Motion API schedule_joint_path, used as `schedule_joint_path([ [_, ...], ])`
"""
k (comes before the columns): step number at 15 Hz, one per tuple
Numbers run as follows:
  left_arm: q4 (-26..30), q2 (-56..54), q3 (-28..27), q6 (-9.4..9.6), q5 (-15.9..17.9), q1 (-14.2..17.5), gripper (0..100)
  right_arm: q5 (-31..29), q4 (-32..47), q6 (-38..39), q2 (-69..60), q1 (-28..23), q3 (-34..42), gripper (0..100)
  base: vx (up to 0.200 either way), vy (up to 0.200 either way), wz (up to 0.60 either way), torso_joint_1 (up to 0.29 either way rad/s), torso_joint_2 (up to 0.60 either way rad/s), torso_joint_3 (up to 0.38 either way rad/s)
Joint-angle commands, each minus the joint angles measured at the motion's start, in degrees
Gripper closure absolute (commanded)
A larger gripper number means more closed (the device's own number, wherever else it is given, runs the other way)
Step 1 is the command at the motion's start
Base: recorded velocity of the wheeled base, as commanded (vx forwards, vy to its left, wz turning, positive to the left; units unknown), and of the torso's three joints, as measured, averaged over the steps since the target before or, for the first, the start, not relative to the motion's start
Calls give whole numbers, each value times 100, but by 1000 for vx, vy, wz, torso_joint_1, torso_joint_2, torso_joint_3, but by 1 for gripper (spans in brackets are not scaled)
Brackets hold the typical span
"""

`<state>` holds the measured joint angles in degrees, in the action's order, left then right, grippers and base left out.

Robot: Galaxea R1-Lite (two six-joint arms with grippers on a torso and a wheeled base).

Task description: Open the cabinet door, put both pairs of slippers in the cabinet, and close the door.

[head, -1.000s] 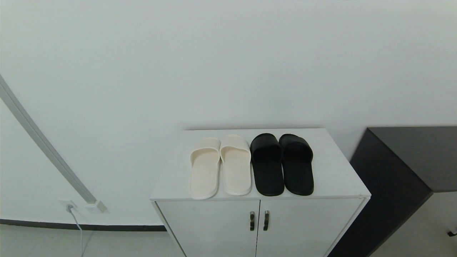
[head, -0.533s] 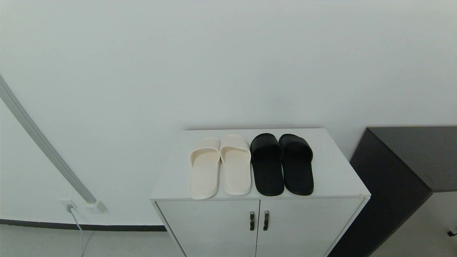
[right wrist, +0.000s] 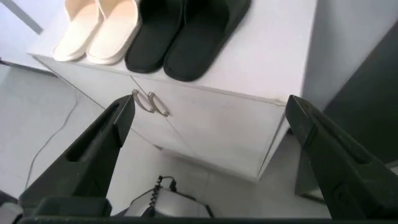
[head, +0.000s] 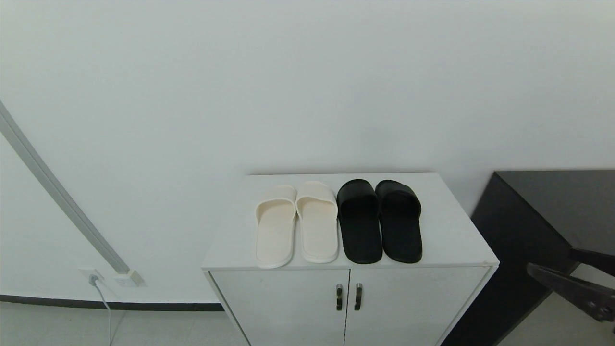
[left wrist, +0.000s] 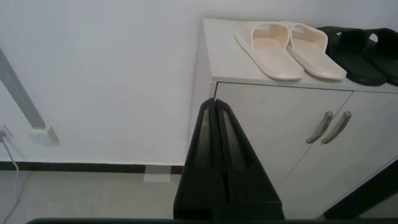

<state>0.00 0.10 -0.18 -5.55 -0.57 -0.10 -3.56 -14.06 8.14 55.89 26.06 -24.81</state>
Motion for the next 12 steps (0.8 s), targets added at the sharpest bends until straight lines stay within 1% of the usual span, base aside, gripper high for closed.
schedule_joint_path([
  [1, 0, -1, 1, -8, -4, 1, 100, -567, -53, 267, 1117, 830, -578, 0, 0, 0, 0, 0, 0, 0],
  [4, -9, -1, 1, -8, -4, 1, 100, -1648, -53, 618, 2031, 1858, -1325, 0, 0, 0, 0, 0, 0, 0],
  [5, -9, -1, 1, -8, -4, 1, 100, -1938, -53, 741, 2356, 2113, -1492, 0, 0, 0, 0, 0, 0, 0],
  [6, -9, -1, 1, -8, -4, 1, 100, -2096, -115, 776, 2681, 2280, -1615, 0, 0, 0, 0, 0, 0, 0],
  [7, -9, -1, 1, -8, -4, 1, 100, -2246, -326, 838, 2998, 2386, -1756, 0, 0, 0, 0, 0, 0, 0],
  [8, -9, -1, 1, -8, -4, 1, 100, -2711, -792, 917, 3516, 2456, -1966, 0, 0, 0, 0, 0, 0, 0],
  [9, -9, -1, 1, -8, -4, 1, 100, -2817, -888, 917, 3622, 2456, -2010, 0, 0, 0, 0, 0, 0, 0],
  [10, -9, -1, 1, -8, -4, 1, 100, -3432, -1504, 935, 4386, 2439, -2388, 0, 0, 0, 0, 0, 0, 0],
  [12, -9, -1, 1, -8, -4, 1, 100, -3625, -1653, 926, 4826, 2386, -2766, 0, 0, 0, 0, 0, 0, 0],
])
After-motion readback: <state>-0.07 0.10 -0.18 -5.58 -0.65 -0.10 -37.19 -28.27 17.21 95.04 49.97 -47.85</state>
